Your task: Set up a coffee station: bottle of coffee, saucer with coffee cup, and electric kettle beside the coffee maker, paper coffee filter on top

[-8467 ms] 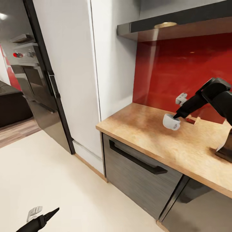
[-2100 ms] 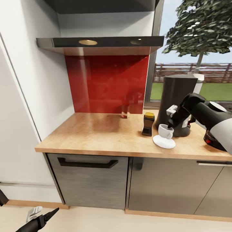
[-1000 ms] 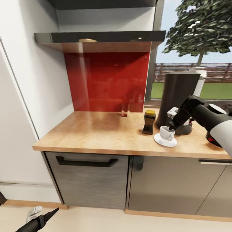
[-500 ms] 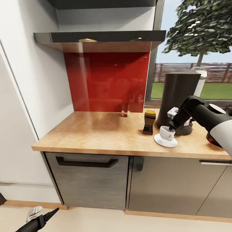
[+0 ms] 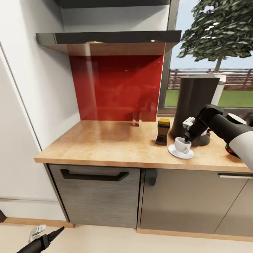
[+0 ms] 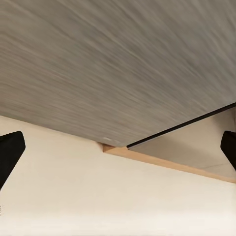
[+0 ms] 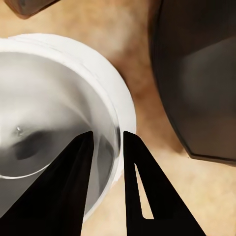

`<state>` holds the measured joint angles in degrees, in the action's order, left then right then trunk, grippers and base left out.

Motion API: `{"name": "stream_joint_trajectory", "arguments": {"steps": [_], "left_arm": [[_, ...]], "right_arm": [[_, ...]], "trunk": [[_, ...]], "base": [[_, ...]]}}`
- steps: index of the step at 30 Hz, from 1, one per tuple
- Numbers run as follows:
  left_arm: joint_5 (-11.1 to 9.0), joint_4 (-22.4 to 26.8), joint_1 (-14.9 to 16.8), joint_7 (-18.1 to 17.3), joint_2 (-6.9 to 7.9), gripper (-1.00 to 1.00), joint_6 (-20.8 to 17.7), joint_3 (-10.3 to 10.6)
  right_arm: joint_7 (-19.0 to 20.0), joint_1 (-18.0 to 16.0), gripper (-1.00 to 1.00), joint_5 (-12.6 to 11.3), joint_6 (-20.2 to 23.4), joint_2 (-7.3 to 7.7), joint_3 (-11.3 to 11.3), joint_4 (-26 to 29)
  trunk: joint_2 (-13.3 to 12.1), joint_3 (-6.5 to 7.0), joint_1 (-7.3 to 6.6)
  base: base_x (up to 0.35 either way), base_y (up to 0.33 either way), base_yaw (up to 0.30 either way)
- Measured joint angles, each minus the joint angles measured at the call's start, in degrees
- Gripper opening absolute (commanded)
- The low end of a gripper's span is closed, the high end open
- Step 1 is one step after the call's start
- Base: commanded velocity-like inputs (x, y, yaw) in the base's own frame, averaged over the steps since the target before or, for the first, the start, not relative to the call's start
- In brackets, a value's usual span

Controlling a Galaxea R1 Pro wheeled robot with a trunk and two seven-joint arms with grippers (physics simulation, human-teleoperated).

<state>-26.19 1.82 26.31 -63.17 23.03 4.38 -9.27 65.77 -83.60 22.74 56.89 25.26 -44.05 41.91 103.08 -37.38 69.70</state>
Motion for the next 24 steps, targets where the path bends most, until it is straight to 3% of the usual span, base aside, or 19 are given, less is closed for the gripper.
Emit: {"name": "stream_joint_trajectory", "arguments": {"steps": [4, 24], "left_arm": [[0.0, 0.0, 0.0, 0.0, 0.00, 1.00, 0.0, 0.0], [0.0, 0.0, 0.0, 0.0, 0.00, 1.00, 0.0, 0.0]], "right_arm": [[0.0, 0.0, -1.00, 0.0, 0.0, 0.00, 0.0, 0.0], [0.0, -0.1, -1.00, 0.0, -0.2, 0.00, 0.1, 0.0]], "trunk": [[1.6, -0.72, 0.88], [2.8, -1.24, 1.53]], "base": [[0.000, 0.000, 0.000], [0.000, 0.000, 0.000]]}}
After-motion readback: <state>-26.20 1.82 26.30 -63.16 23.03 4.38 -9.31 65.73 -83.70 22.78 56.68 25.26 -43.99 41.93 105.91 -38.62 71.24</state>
